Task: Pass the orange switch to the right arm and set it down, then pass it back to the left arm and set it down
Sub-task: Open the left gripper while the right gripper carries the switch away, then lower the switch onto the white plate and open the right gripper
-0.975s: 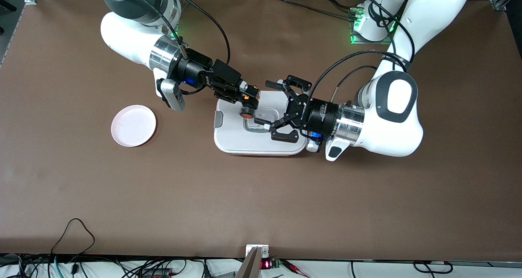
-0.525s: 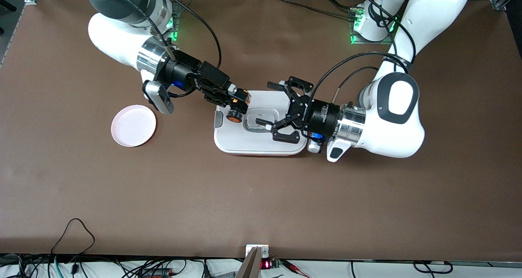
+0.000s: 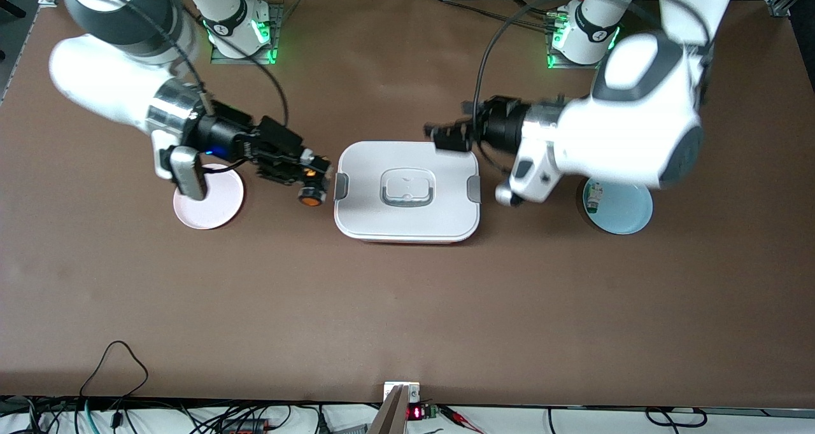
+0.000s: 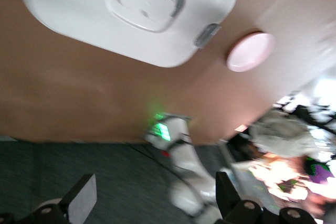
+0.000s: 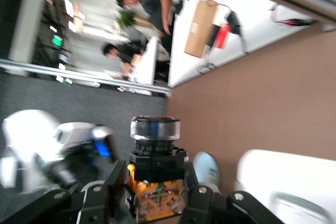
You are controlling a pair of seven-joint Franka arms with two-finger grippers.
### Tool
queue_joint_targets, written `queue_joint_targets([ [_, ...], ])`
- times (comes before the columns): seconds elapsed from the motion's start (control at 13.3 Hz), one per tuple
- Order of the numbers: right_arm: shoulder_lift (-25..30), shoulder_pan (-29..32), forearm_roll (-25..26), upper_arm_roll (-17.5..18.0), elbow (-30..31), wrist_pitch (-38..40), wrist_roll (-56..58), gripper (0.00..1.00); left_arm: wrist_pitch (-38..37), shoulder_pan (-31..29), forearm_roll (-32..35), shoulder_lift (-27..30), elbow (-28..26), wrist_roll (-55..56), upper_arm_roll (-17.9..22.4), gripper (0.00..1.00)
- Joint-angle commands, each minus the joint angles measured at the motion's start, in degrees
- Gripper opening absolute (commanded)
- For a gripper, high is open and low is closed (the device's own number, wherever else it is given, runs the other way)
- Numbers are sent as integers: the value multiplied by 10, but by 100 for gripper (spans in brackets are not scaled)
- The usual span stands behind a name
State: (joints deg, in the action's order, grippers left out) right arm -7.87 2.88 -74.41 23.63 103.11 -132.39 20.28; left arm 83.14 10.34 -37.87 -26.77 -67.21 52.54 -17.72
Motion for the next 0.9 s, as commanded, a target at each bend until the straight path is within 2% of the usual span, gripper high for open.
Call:
queue_joint_targets([
  [0.0, 22, 41, 123, 3, 15, 60, -43, 0, -49, -5, 101, 36, -17, -118, 4, 100],
  [0.3, 20, 70, 323, -24, 12, 137, -92, 0, -82, -7, 250, 70, -32, -209, 7, 100],
  [0.6, 14, 90, 507, -33, 13, 202, -148, 0, -87, -56, 264, 87, -49, -271, 10, 100],
  [0.82, 2, 99, 635, -41, 25, 217, -180, 0, -91, -83, 300, 139, -97, -341, 26, 100],
])
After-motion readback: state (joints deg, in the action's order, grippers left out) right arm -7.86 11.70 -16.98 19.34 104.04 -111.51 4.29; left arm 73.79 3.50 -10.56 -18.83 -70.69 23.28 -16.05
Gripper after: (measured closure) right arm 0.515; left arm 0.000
